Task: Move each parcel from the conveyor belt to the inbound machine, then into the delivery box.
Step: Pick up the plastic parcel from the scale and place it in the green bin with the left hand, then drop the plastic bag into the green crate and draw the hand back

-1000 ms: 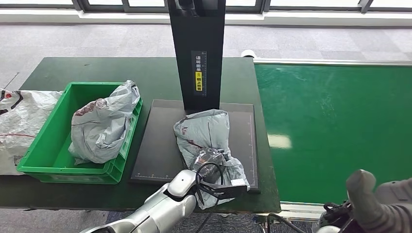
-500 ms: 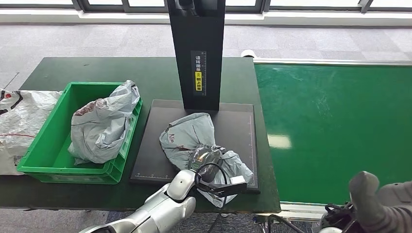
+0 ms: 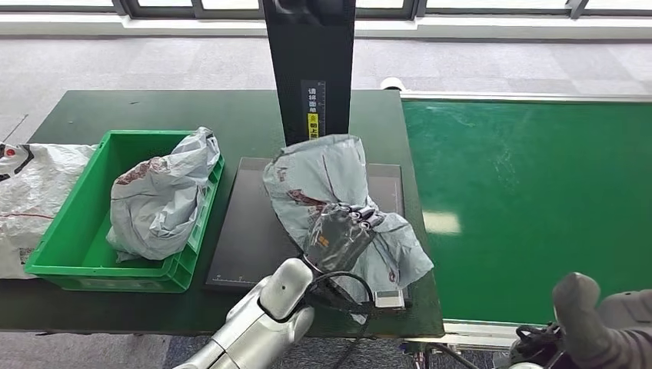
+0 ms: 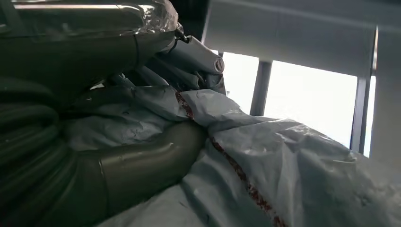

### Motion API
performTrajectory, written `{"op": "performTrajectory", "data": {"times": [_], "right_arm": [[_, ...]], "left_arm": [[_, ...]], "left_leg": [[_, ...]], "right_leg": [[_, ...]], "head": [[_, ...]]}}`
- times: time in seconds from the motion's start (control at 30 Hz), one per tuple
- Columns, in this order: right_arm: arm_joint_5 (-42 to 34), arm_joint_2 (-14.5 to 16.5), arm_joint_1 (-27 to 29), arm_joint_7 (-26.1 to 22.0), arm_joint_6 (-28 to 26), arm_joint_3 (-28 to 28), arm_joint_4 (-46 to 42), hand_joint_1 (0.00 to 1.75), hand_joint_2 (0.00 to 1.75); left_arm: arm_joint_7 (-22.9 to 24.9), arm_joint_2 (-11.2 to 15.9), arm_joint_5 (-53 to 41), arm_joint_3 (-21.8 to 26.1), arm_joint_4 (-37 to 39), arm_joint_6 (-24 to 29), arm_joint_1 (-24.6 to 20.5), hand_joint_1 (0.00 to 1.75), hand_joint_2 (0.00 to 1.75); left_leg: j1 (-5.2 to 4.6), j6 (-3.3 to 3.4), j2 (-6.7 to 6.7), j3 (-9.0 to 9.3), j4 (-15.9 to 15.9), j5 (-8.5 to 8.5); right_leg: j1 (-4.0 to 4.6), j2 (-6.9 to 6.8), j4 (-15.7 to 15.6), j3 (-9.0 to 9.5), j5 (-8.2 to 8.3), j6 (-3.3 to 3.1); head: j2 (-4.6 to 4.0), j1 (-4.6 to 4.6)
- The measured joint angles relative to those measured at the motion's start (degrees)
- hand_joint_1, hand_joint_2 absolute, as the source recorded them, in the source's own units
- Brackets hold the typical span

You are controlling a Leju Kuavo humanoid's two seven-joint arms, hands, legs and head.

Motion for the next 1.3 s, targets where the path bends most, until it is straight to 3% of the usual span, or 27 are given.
{"op": "performTrajectory", "data": {"times": [0.2,0.37,0.57,0.67,0.8,1.03,1.3], "right_arm": [[-0.04,0.0,0.13,0.01,-0.01,-0.8,0.0,0.0,1.75],[0.11,0.0,0.16,0.01,-0.01,-0.87,-0.04,0.0,1.75],[0.29,0.0,0.27,0.0,0.0,-0.88,-0.22,0.0,1.75],[0.43,0.0,0.43,0.01,0.0,-0.88,-0.22,0.0,1.75],[0.82,0.02,1.36,0.27,0.0,-0.86,-0.37,0.0,1.75],[0.79,0.02,1.89,0.04,0.02,-0.86,-0.16,0.0,1.75],[0.71,0.04,2.0,-0.01,0.02,-0.86,0.05,0.0,1.75]], "left_arm": [[-9.62,0.08,-0.18,7.89,-21.01,0.02,5.67,1.75,1.75],[-11.38,0.49,0.5,10.89,-31.63,0.02,7.45,1.75,1.75],[-11.42,0.86,1.19,14.82,-39.35,0.0,9.01,1.75,1.75],[-9.1,1.13,0.61,18.51,-39.11,-0.07,9.6,1.75,1.75],[-4.48,1.17,-0.31,24.27,-32.67,-0.23,8.22,1.75,1.75],[-5.29,1.1,3.56,35.11,-24.41,-0.24,6.09,1.75,1.75],[-4.29,0.98,1.79,39.49,-20.66,-0.19,4.52,1.75,1.75]], "left_leg": [[0.02,0.01,0.0,-0.02,-0.01,-0.02],[0.06,0.01,-0.01,-0.02,-0.01,-0.01],[0.05,0.02,-0.02,-0.03,-0.01,-0.02],[0.05,0.03,-0.02,0.0,-0.01,-0.03],[0.06,0.02,-0.05,-0.01,-0.01,0.0],[0.06,-0.03,-0.03,0.05,-0.01,0.03],[0.05,-0.02,-0.06,-0.01,-0.01,0.02]], "right_leg": [[0.05,-0.04,0.0,0.01,-0.06,0.02],[0.06,-0.06,0.01,0.02,-0.06,0.02],[0.05,-0.06,0.0,0.03,-0.07,0.02],[0.06,-0.08,-0.01,0.03,-0.08,0.02],[0.07,-0.11,0.0,0.05,-0.08,0.0],[0.07,-0.03,0.01,0.05,-0.06,-0.01],[0.06,-0.06,0.0,0.04,-0.08,0.0]], "head": [[0.0,0.0],[0.0,0.0],[0.0,0.0],[0.0,0.0],[0.0,0.0],[0.0,-0.02],[0.0,-0.01]]}}
